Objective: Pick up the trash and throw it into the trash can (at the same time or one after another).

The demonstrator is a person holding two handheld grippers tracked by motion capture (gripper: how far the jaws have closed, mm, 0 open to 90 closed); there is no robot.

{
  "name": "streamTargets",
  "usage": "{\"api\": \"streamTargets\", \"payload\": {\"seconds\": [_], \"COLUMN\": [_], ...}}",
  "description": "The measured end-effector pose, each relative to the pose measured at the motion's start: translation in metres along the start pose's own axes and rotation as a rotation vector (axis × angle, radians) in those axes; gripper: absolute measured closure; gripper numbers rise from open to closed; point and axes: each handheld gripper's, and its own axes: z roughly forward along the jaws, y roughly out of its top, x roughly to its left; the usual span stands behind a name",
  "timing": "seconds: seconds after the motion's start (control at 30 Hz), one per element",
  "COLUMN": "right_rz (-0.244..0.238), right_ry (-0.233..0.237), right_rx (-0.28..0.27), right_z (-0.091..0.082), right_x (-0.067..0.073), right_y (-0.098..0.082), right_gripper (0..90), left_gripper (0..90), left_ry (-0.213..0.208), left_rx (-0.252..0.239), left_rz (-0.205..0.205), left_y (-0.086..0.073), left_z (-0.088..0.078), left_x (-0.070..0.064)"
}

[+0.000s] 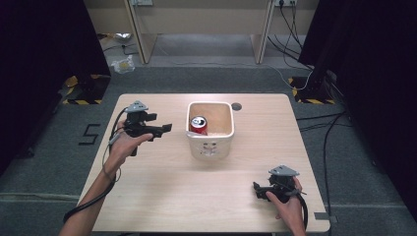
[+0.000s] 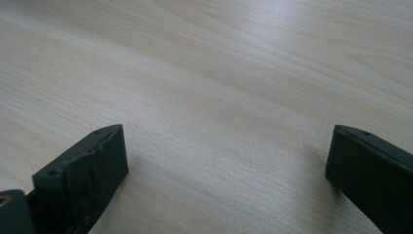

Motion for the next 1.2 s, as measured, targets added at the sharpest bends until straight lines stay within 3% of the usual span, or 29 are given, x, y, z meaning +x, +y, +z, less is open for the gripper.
{"api": "streamTargets", "payload": {"seconds": [0.43, 1.2], "right_rz": [0.002, 0.001], "right_ry": [0.0, 0.0], "right_rx": [0.0, 0.0], "right_z": [0.0, 0.0], "right_x": [0.0, 0.0], "right_y": [0.0, 0.0], "right_gripper": [1.9, 1.9], "left_gripper": [16.2, 16.2], "left_ry": [0.005, 0.018], "left_rx": [-0.025, -0.016], "left_rz": [0.009, 0.008], "left_y": [-0.015, -0.052], "left_z": [0.002, 0.011], "left_x": [-0.001, 0.0]}}
